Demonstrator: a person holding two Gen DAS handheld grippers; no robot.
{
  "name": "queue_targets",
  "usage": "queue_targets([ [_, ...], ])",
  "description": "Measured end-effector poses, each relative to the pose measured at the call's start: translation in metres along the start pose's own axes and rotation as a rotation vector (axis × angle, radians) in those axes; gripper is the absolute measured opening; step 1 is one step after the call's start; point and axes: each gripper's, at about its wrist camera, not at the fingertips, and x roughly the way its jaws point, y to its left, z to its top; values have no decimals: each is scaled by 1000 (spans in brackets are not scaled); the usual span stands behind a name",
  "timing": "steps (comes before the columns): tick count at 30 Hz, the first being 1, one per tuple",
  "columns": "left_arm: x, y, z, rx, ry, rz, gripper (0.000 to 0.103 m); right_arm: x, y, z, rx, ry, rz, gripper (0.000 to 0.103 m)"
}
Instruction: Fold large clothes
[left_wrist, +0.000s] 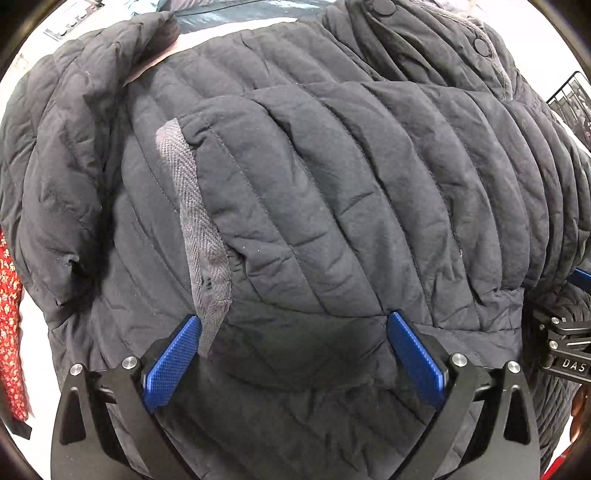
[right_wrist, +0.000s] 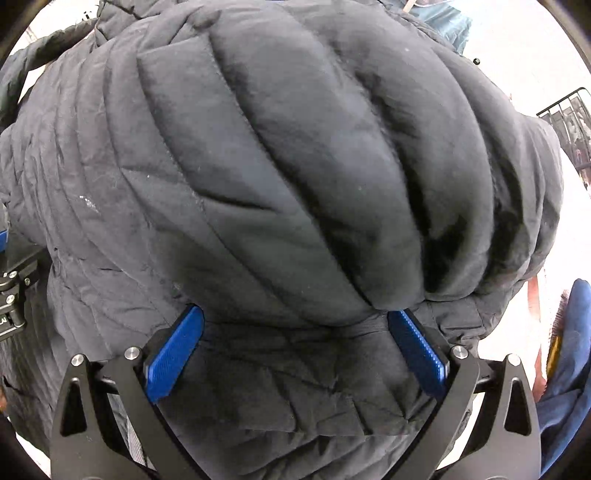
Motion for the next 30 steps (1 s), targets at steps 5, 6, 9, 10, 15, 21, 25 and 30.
queue_targets([
  [5, 1, -6, -4, 4, 2, -9, 98, -4, -3, -11, 1, 14, 7, 99],
  [6, -3, -2, -4, 6, 2, -12, 98, -6, -10, -16, -3, 28, 8, 99],
  [9, -10, 3, -6, 24, 13, -25, 98, -21, -8, -17, 22, 54, 7, 98],
  [10, -14, 4, -6, 27, 19, -26, 98, -31, -9, -21, 44, 22, 8, 98],
  [15, -44, 7, -24, 56, -46, -1, 96, -67, -8, -52, 64, -72, 51, 98],
  [21, -76, 10, -48, 127, -126, 43, 96, -81, 5, -103, 41, -53, 110, 98],
  [25, -97, 20, -36, 140, -180, 88, 96, -79, 9, -131, 47, -26, 134, 98],
  [30, -122, 49, 26, 146, -276, 202, 96, -91, 5, -129, 30, -59, 135, 98],
])
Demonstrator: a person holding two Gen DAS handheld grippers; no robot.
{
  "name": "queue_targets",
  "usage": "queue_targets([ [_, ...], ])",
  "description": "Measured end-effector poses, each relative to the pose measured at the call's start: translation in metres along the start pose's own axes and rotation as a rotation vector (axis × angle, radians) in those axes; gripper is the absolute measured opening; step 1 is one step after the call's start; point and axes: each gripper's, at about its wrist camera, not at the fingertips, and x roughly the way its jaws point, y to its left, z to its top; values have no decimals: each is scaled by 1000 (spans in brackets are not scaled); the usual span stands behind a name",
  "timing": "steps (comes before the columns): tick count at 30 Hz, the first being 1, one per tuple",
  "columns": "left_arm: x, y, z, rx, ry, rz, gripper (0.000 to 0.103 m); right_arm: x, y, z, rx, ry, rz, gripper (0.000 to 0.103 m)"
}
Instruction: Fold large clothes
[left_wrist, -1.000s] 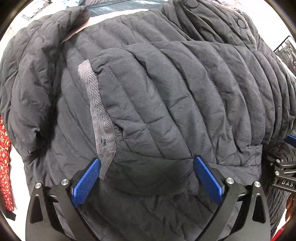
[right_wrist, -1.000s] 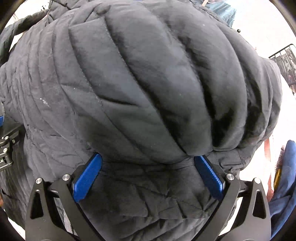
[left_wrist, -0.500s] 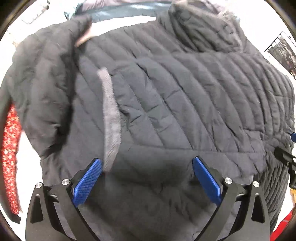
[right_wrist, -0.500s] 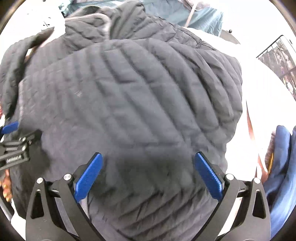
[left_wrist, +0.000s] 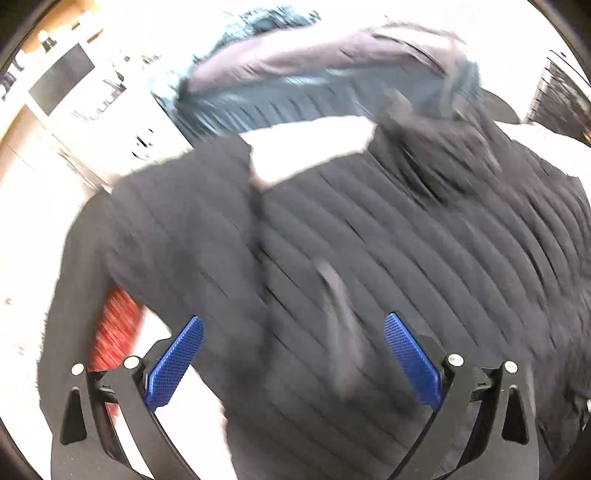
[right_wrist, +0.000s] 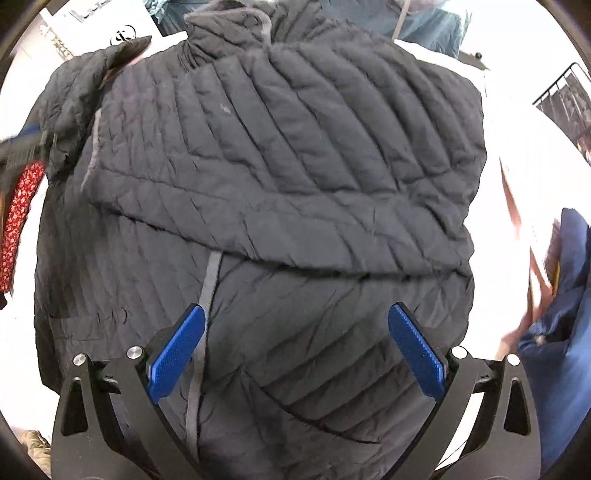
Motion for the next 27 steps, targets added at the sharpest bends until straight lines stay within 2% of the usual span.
queue_targets([
  [3, 6, 29, 44, -43, -40, 76, 97, -11, -4, 10, 15, -28, 8, 98],
  [5, 15, 43, 73, -46, -22, 126, 97, -17, -8, 14, 27, -31, 12, 98],
  [8, 41, 54, 104, -3, 35, 233, 97, -20, -25, 24, 48, -29, 15, 98],
  [10, 70, 57, 115, 46, 116, 310, 97, -21, -31, 31, 64, -20, 14, 98],
  [12, 98, 61, 113, 70, 210, 342, 95, -23, -41, 29, 85, -11, 14, 98],
  [14, 113, 70, 105, 52, 258, 313, 83, -19, -46, 32, 100, 1, 12, 98],
  [16, 118, 73, 99, 34, 277, 308, 56, -15, -48, 30, 116, 8, 9, 98],
  [17, 116, 75, 96, 25, 270, 304, 50, -16, -51, 29, 123, 10, 9, 98],
  [19, 108, 83, 94, -13, 243, 277, 26, -15, -54, 28, 136, 16, 10, 98],
  [22, 92, 99, 93, -116, 201, 208, 12, -13, -56, 31, 137, 20, 16, 98],
  [24, 76, 112, 89, -199, 172, 136, 8, -15, -53, 35, 127, 13, 23, 98],
  [27, 48, 121, 83, -264, 112, 30, 6, -20, -47, 36, 110, -3, 34, 98],
])
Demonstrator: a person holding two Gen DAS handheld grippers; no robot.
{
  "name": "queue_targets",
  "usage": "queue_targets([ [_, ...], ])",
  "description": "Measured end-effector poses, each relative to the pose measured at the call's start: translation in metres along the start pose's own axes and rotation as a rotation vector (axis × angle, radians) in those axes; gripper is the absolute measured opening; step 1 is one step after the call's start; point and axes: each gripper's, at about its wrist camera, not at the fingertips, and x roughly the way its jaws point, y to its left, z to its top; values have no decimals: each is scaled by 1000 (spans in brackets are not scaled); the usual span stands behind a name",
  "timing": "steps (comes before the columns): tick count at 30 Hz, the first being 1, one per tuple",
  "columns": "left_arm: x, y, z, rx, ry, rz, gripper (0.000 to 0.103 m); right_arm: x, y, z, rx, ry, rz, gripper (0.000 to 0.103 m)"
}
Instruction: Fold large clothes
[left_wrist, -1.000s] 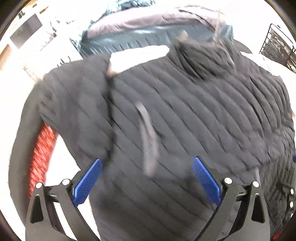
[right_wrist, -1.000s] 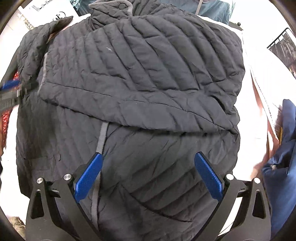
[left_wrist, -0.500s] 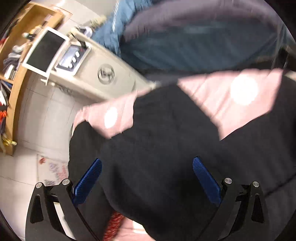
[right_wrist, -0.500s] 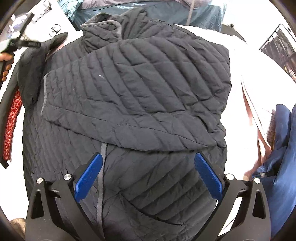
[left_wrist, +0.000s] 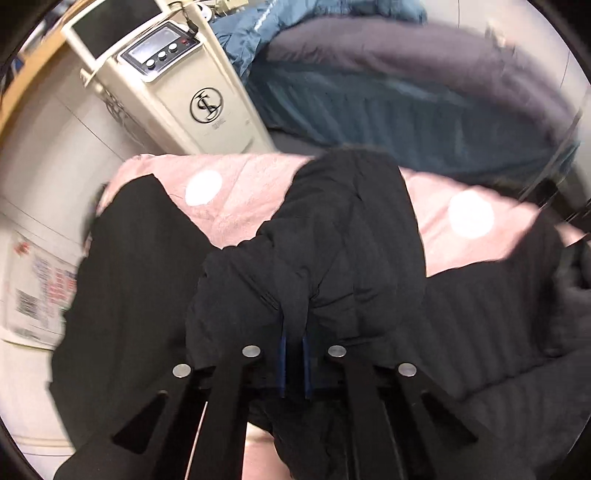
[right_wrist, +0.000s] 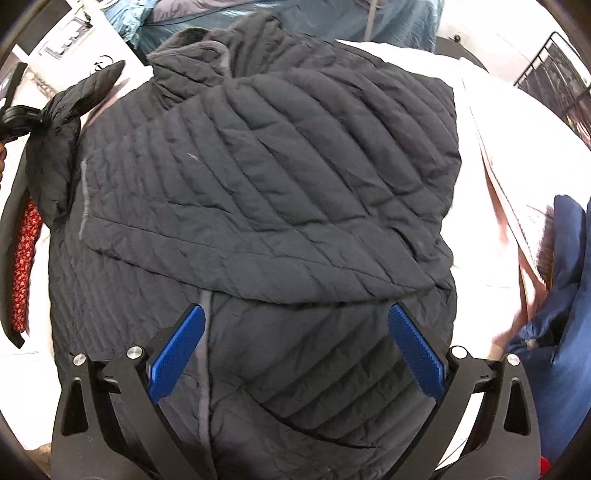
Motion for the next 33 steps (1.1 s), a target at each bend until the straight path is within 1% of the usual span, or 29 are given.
queue_targets([
  [1, -15, 2, -4, -11, -31, -52, 5, -2, 3, 1, -9, -6, 4, 98],
  [4, -57, -7, -18, 1, -93, -168, 5, -4, 12, 0, -34, -14, 9, 98],
  [5, -67, -11, -23, 9, -106, -205, 5, -4, 14, -1, -38, -13, 13, 98],
  [6, -81, -19, -31, 22, -120, -267, 5, -4, 17, -1, -44, -11, 20, 98],
  [8, -101, -34, -48, 49, -139, -356, 5, -5, 20, -2, -54, -12, 26, 98],
  [10, -117, -57, -74, 97, -141, -443, 5, -7, 24, -4, -62, -17, 32, 98],
  [13, -121, -86, -110, 178, -129, -512, 5, -11, 32, -6, -65, -25, 33, 98],
  [14, -117, -95, -121, 205, -107, -533, 5, -9, 33, -6, -65, -27, 32, 98],
  [15, -108, -107, -134, 242, -62, -545, 5, -10, 31, -7, -64, -28, 29, 98],
  [16, -96, -120, -147, 276, -16, -530, 5, -11, 29, -9, -59, -29, 26, 98],
  [17, -87, -127, -156, 295, 9, -508, 5, -12, 27, -10, -53, -27, 25, 98],
  [18, -75, -137, -164, 319, 31, -479, 5, -12, 24, -11, -47, -21, 26, 98],
  [19, -69, -145, -168, 334, 35, -453, 5, -12, 19, -15, -38, -10, 28, 98],
  [21, -60, -154, -171, 345, 15, -418, 5, -9, 16, -18, -25, 6, 33, 98],
  [23, -54, -164, -168, 359, 20, -390, 6, -6, 13, -22, -7, 22, 44, 98],
  [26, -54, -176, -164, 371, 29, -358, 7, -5, 10, -26, 9, 33, 57, 98],
  [27, -57, -179, -163, 393, 27, -337, 7, -6, 9, -27, 12, 32, 58, 98],
  [30, -66, -177, -169, 455, -2, -304, 12, -8, 5, -27, 23, 23, 64, 98],
  [33, -74, -168, -178, 471, -19, -302, 18, -10, -1, -26, 40, 18, 73, 98],
])
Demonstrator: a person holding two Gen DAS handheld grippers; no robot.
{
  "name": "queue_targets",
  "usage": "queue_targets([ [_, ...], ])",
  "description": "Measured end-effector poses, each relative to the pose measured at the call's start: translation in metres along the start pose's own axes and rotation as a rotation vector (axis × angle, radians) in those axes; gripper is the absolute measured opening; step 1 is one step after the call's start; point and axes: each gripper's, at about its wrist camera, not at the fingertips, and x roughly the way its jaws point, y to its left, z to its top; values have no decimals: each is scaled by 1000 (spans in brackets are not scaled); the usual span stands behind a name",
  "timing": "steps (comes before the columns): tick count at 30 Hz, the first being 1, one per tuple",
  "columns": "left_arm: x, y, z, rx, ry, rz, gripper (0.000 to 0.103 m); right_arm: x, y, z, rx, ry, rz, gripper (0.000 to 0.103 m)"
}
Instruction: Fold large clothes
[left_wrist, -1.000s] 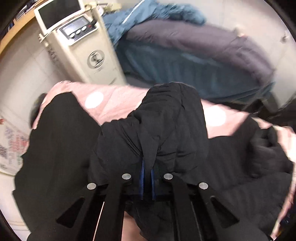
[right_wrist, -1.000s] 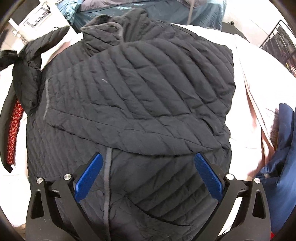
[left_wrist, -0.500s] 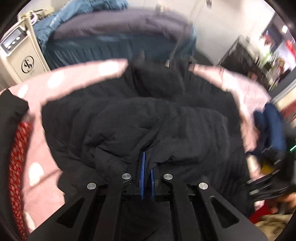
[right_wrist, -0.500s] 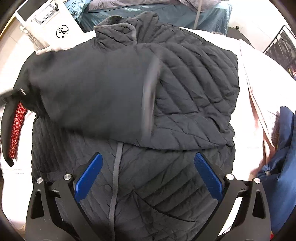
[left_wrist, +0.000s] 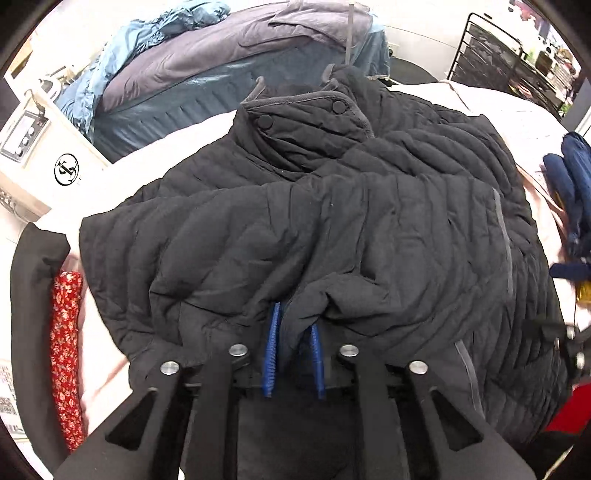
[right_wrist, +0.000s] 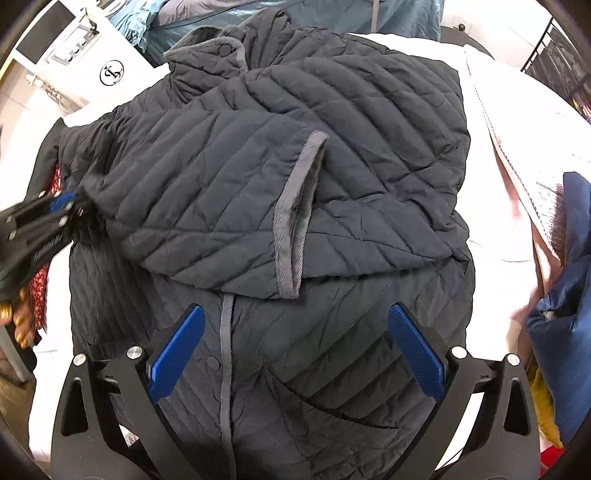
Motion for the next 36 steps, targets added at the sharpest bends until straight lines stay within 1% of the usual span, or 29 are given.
queue_targets([
  [2, -7, 4, -6, -14, -2, -13, 21, 1, -4, 1, 17, 7, 7, 98],
  [6, -21, 13, -21, -73, -3, -60, 26, 3, -6, 3, 29, 18, 17, 98],
  [8, -25, 13, -31, -69, 3, -79, 38, 5, -4, 5, 22, 22, 20, 98],
  [9, -27, 11, -38, -59, 2, -88, 47, 6, -2, 5, 17, 24, 21, 98],
  [11, -30, 6, -49, -36, -2, -74, 53, 8, 3, 5, 2, 29, 23, 98],
  [12, -31, 2, -56, -22, 0, -66, 58, 9, 5, 4, -6, 31, 22, 98],
  [13, -32, -1, -60, -14, 1, -70, 73, 10, 7, 4, -16, 33, 20, 98],
  [14, -35, -3, -65, -12, -1, -95, 85, 10, 9, 4, -22, 36, 21, 98],
  [15, -39, -5, -70, -21, -13, -135, 97, 11, 10, 3, -24, 36, 23, 98],
  [17, -47, -8, -77, -43, -26, -167, 97, 11, 11, 2, -23, 32, 29, 98],
  [19, -48, -6, -84, -73, -25, -173, 97, 10, 11, 2, -20, 26, 32, 98],
  [21, -41, 1, -94, -140, 0, -172, 97, 9, 8, 1, -13, 25, 37, 98],
  [22, -36, 9, -101, -198, 28, -177, 97, 9, 6, 1, -2, 26, 44, 98],
  [25, -31, 31, -118, -324, 55, -207, 96, 5, -2, 5, 36, 14, 73, 98],
  [27, -31, 42, -127, -367, 61, -197, 96, 1, -9, 9, 63, -4, 97, 98],
  [30, -33, 59, -139, -402, 68, -147, 96, -2, -12, 21, 81, -25, 117, 98],
  [32, -32, 68, -143, -431, 69, -133, 96, 9, -13, 28, 88, -5, 138, 98],
  [33, -33, 74, -144, -450, 67, -128, 96, 16, -14, 29, 94, 8, 144, 97],
  [34, -33, 78, -144, -462, 65, -123, 96, 25, -15, 30, 110, 27, 141, 88],
  [35, -33, 80, -144, -468, 63, -118, 96, 31, -15, 32, 122, 39, 167, 80],
  [36, -35, 82, -142, -471, 60, -112, 96, 34, -14, 33, 126, 49, 210, 59],
])
